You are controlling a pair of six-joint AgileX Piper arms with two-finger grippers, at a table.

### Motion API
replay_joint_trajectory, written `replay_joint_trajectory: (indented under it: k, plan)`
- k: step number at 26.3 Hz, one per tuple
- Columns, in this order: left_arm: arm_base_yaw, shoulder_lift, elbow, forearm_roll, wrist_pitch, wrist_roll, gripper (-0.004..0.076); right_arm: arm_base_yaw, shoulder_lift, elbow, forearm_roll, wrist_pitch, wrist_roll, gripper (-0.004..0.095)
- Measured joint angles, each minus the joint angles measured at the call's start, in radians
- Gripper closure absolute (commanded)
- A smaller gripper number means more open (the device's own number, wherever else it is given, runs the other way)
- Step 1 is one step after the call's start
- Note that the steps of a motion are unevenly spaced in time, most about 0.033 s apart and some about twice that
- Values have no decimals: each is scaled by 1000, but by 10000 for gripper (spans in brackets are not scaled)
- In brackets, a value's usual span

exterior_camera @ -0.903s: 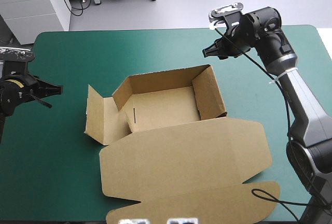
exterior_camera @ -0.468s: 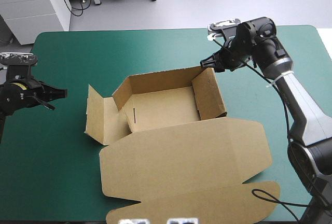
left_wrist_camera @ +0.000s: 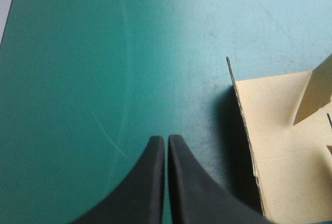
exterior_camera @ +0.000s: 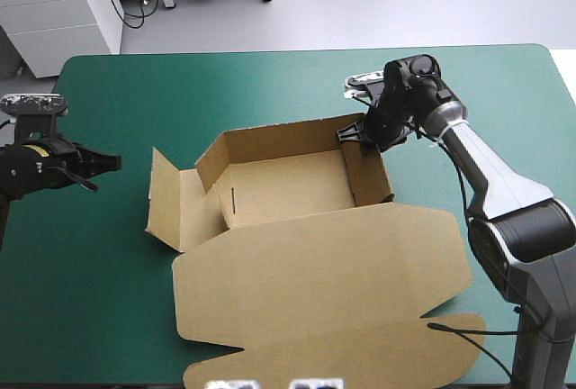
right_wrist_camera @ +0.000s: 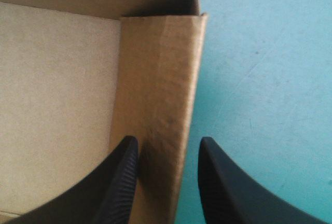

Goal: Fold the box

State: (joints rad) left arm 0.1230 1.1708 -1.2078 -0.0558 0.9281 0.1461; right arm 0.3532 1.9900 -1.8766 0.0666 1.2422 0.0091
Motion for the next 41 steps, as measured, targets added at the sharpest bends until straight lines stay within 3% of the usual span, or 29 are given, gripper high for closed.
replay_joint_trajectory:
  k: [6,11,12,21,28,33,36,41]
  plan:
    - [0,0,0,-2,17,0,722,0,63,0,67,-6,-31,599]
    - [0,14,0,-2,20,-12,722,0,90,0,78,-15,-49,908]
    - [0,18,0,-2,20,-21,722,0,91,0,78,-17,-49,922]
    - [105,31,0,-84,-14,-77,722,-20,65,3,104,-16,-53,927]
    - [325,33,0,-385,13,98,722,-154,-66,3,228,-15,-125,927]
    - [395,80,0,-747,82,281,722,-256,-180,3,379,-6,-211,927]
    - [395,141,0,-965,176,369,722,-299,-236,3,490,-2,-252,927]
    - [356,174,0,-1116,282,436,722,-302,-247,3,572,3,-264,927]
